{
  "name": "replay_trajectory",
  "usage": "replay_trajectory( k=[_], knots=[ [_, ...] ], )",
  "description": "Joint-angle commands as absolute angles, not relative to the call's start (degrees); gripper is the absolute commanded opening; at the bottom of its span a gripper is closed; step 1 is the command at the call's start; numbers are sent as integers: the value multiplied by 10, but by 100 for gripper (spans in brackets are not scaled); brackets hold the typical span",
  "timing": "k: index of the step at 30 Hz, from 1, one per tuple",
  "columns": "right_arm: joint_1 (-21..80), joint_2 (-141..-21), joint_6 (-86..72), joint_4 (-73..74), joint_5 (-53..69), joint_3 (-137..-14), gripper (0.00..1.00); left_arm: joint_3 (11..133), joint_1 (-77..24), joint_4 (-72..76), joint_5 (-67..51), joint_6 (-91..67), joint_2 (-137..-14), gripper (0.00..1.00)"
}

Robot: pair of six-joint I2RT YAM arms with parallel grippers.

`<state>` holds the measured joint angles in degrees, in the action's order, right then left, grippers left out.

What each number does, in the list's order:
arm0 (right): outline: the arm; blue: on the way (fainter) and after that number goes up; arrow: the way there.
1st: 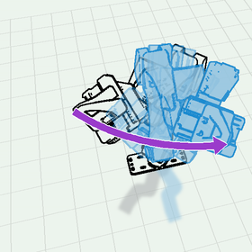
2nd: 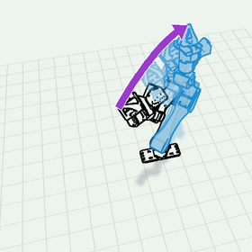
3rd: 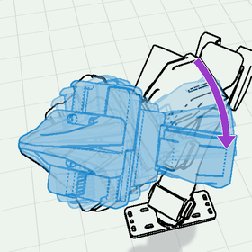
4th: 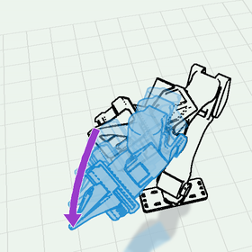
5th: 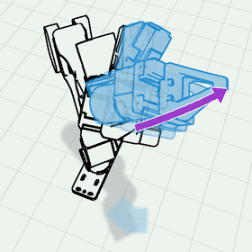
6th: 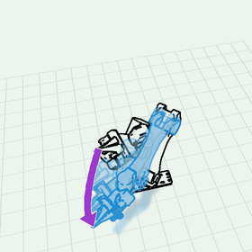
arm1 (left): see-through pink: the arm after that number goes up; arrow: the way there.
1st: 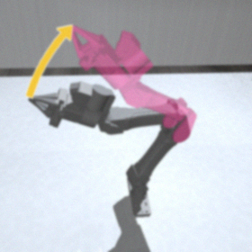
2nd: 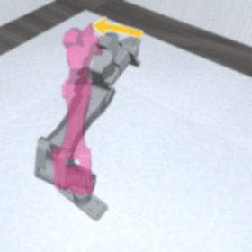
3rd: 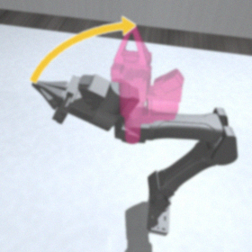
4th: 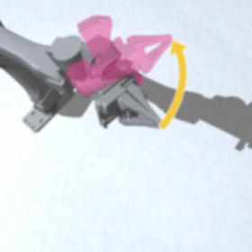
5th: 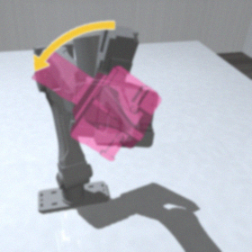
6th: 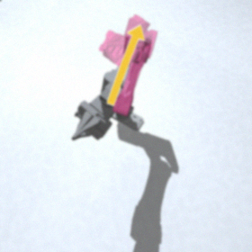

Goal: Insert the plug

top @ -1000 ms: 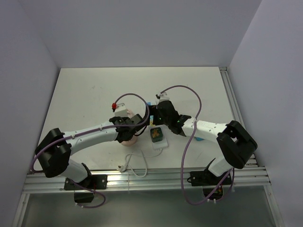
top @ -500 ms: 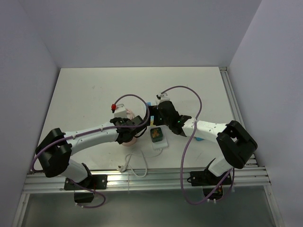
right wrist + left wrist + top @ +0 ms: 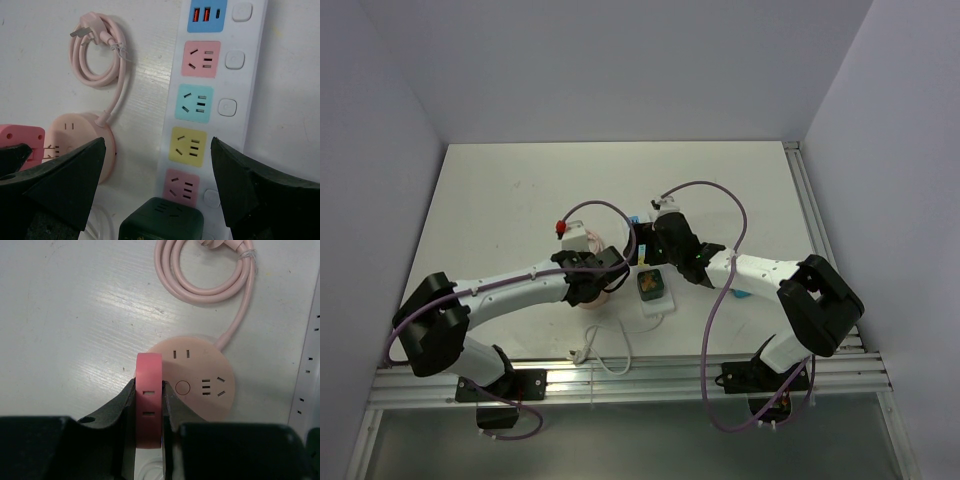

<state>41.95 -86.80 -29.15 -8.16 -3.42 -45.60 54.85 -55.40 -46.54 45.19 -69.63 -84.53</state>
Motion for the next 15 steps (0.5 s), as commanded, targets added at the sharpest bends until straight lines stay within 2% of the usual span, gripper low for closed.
replay_trajectory(
  k=[1, 15],
  knots=[
    [414, -854, -295, -104, -34, -454, 92, 541, -562, -440, 451, -685, -839, 0],
    [408, -851, -298, -105, -28, -451, 92, 558, -575, -446, 461, -683, -876, 0]
  ],
)
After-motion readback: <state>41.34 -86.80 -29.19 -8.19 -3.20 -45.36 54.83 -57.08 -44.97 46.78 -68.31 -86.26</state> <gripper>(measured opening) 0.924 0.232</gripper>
